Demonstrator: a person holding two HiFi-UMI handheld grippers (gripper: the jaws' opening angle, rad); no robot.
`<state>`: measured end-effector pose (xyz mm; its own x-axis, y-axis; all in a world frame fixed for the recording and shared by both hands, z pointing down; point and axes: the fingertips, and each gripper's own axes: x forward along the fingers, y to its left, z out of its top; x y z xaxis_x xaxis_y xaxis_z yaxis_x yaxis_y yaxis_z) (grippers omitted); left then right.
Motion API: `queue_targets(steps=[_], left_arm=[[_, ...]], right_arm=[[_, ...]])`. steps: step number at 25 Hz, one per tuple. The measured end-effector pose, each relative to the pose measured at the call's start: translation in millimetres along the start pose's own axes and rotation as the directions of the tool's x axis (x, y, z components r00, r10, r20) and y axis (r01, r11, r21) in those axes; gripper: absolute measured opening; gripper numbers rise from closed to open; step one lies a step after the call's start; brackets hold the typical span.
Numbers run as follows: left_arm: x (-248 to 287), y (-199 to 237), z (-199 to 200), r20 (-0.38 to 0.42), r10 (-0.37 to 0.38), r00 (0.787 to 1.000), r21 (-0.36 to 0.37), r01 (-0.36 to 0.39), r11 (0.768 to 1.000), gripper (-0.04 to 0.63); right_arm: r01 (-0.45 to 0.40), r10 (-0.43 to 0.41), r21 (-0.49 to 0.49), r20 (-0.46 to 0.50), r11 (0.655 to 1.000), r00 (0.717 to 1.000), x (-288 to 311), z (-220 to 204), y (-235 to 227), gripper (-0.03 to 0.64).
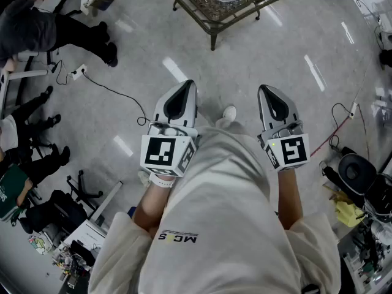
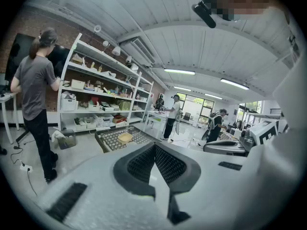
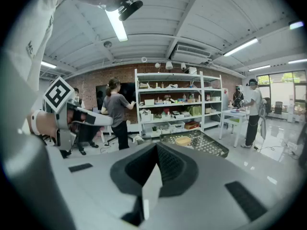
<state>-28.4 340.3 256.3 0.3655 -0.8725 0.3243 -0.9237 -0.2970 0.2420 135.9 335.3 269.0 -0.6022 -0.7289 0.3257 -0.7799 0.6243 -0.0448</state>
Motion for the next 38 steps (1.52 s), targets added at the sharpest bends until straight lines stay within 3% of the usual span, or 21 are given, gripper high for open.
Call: queue_targets(steps=[5,12,23,28,35,38], left_arm=[[12.0,-60.7,-11.2,0.019,0.014,1.000,0.039,-0.015,0.999,0.021],[20.1,-99.6,-23.1,0.012,0.016,1.000,0.056,-0.016,0.998,0.021],[44.0,-122.9,-17.4,0.008,0.011,1.000,0.064,-0.011,0.998,0.021],[63.9,-108.0,-10.9,-0.008,0.011,1.000,0.046,-0.011,0.999,0.021],[111.6,-50.3,5.7,0.007,0.010,1.000,0.009,-0.010,1.000,0.021],[140.1,-9.6,31.0,0.011,-0.001,1.000,-0.004,0.001,1.000,0.021]], right_arm=[[-0.027,0.026,0.018,0.064,0.999,0.998,-33.6,1.1,-29.7,0.015],[-0.054,0.055,-0.005,0.091,0.999,0.994,-52.1,-4.0,-52.1,0.015],[-0.057,0.046,0.067,0.162,0.996,0.986,-58.5,1.3,-83.4,0.017],[-0.057,0.039,0.123,0.139,0.991,0.990,-32.3,1.7,-98.3,0.017],[-0.052,0.037,0.128,0.117,0.990,0.992,39.2,15.3,-106.6,0.017],[-0.024,0.013,0.133,0.084,0.991,0.996,84.5,29.7,-114.2,0.017]])
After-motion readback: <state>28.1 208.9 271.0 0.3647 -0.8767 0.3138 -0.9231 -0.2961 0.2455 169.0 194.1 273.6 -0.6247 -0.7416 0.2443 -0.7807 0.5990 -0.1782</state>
